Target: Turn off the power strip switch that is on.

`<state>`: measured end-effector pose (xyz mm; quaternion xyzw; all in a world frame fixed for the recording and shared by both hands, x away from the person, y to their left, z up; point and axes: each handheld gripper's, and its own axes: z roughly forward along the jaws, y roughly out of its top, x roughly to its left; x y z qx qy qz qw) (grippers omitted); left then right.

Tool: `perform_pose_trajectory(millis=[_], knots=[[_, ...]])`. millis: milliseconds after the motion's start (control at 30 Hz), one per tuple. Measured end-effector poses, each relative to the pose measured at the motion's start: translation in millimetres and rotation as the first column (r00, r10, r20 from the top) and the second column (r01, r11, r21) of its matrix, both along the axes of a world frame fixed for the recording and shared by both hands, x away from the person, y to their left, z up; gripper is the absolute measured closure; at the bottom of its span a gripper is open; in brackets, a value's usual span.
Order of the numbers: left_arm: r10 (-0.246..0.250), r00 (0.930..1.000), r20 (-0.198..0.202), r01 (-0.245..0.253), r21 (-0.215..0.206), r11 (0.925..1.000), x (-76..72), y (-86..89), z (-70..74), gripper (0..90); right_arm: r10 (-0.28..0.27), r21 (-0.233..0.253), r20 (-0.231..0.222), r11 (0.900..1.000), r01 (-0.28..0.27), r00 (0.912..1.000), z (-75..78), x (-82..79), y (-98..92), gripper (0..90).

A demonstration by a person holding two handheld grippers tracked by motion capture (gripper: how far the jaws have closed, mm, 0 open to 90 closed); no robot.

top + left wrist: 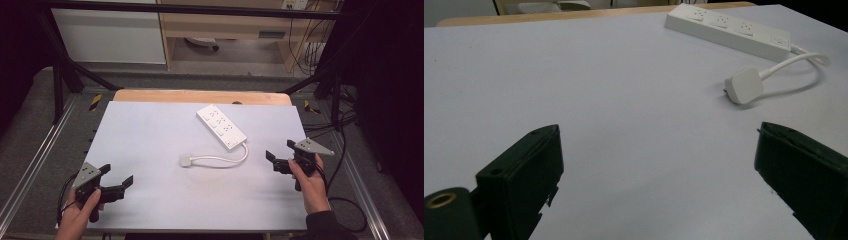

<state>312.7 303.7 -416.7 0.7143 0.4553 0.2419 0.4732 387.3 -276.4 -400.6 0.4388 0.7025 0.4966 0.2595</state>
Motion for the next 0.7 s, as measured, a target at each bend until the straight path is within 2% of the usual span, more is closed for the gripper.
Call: perform_pose_trajectory(millis=[200, 400, 500, 533, 633, 700], knots=[[-0.001, 1.0000, 0.002, 0.001, 0.001, 1.0000, 0.0, 0.1, 0.3, 5.3, -0.001, -0.007, -0.023, 1.000, 0.001, 0.9997, -19.7, -4.5, 4.2, 4.7], [-0.002, 1.0000, 0.002, 0.002, 0.003, 1.0000, 0.0, -0.4, 0.4, 5.3, 0.015, -0.013, -0.045, 1.000, -0.016, 0.9989, -30.1, -5.0, 11.2, 4.8], [-0.005, 1.0000, 0.002, 0.005, 0.001, 1.0000, -0.1, -1.1, 0.6, 5.3, 0.029, -0.040, -0.058, 0.999, -0.032, 0.9979, -35.0, -4.8, 17.9, 4.8], [-0.005, 1.0000, 0.003, 0.005, 0.000, 1.0000, 0.0, -1.4, 0.7, 5.3, 0.037, -0.062, -0.062, 0.997, -0.041, 0.9974, -37.7, -4.6, 20.5, 4.6], [-0.007, 1.0000, 0.005, 0.007, 0.000, 1.0000, 0.1, -1.7, 1.1, 5.3, 0.057, -0.102, -0.100, 0.992, -0.067, 0.9934, -45.0, -4.0, 27.5, 4.4], [-0.006, 1.0000, 0.005, 0.006, 0.003, 1.0000, 0.1, -2.0, 1.0, 5.3, 0.051, -0.132, -0.118, 0.989, -0.067, 0.9917, -47.0, -3.3, 29.7, 4.3]])
